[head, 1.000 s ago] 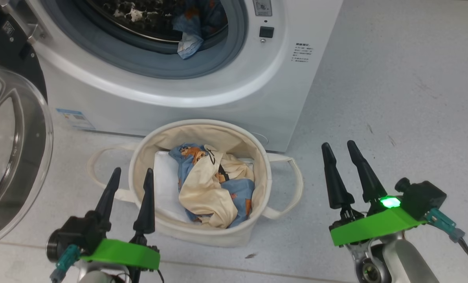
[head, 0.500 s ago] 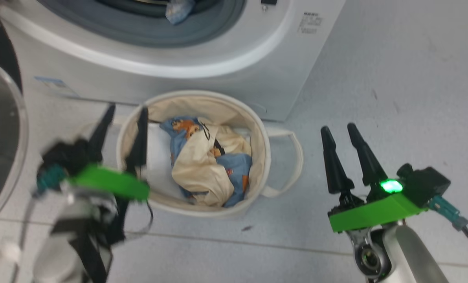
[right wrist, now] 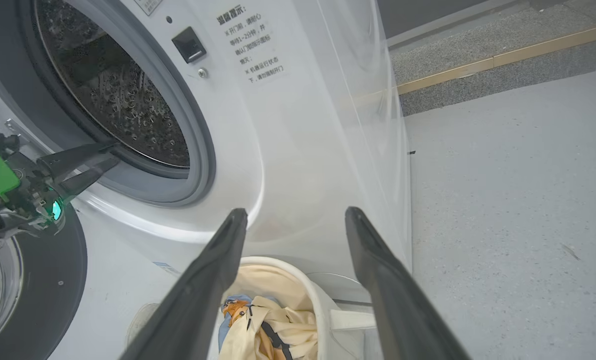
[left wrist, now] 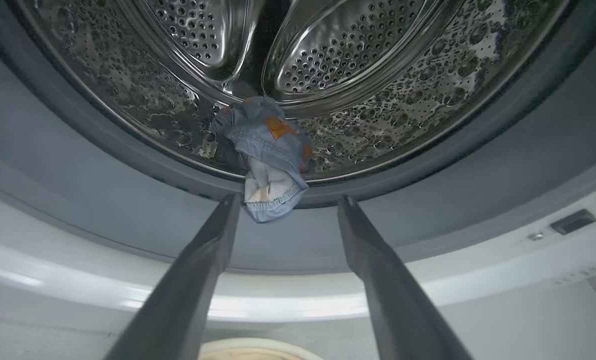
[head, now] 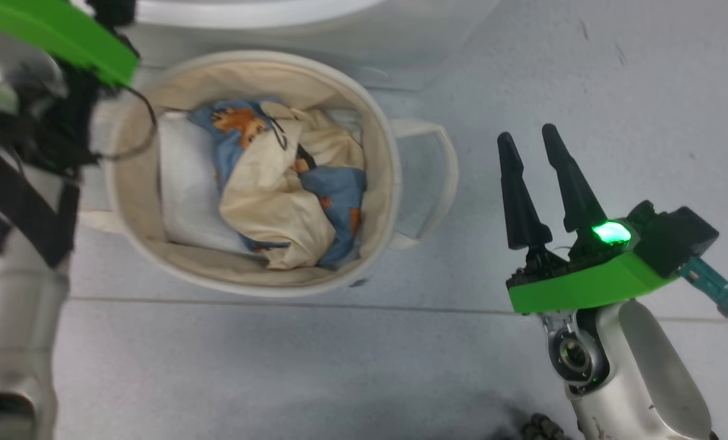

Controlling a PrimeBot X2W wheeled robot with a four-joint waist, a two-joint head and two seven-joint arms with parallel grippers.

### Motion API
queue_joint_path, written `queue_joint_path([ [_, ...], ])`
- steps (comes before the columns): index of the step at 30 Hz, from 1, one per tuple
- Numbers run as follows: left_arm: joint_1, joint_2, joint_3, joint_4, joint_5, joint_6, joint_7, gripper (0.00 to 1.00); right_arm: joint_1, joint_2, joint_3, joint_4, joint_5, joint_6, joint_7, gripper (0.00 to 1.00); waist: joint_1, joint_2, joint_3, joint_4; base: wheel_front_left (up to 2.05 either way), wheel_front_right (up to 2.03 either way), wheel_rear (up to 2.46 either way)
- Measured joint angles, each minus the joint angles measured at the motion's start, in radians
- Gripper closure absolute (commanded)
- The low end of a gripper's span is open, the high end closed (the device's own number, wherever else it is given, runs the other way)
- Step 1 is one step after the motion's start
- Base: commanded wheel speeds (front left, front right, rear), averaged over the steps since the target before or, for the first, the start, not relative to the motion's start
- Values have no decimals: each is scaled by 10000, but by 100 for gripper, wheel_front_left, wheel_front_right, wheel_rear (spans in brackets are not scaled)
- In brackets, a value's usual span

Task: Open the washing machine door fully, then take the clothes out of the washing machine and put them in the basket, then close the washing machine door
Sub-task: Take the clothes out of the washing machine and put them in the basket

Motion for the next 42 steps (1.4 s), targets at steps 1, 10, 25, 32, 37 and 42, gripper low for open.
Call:
queue_joint_path([
  [1, -261, 84, -104, 232, -54, 0, 61, 0, -43, 0, 6, 4, 13, 0, 0, 0, 0, 0, 98, -93, 0, 0, 0],
  [10, -1565, 115, -1300, 1942, -399, 0, 426, 0, -70, -4, 146, -35, 96, 0, 0, 0, 0, 0, 448, -623, 0, 0, 0],
  [25, -3775, -46, -2395, 4656, 165, -2, 77, 0, -99, -2, 345, -481, 362, 0, 0, 0, 0, 0, 1206, -1066, 0, 0, 0],
  [32, -4696, -65, -2633, 5369, 278, -4, -77, 0, -369, -2, 349, -616, 504, 0, 0, 0, 0, 0, 1565, -1187, 0, 0, 0],
  [37, -5097, -36, -2847, 5789, 514, -13, -307, 0, -454, -2, 347, -646, 623, 0, 0, 0, -2, 1, 1767, -1313, 0, 0, 0],
  [42, -5644, -105, -2880, 6215, 474, -234, -79, 100, -518, -2, 295, -765, 631, 0, 0, 0, -3, 1, 1964, -1380, 0, 0, 0],
])
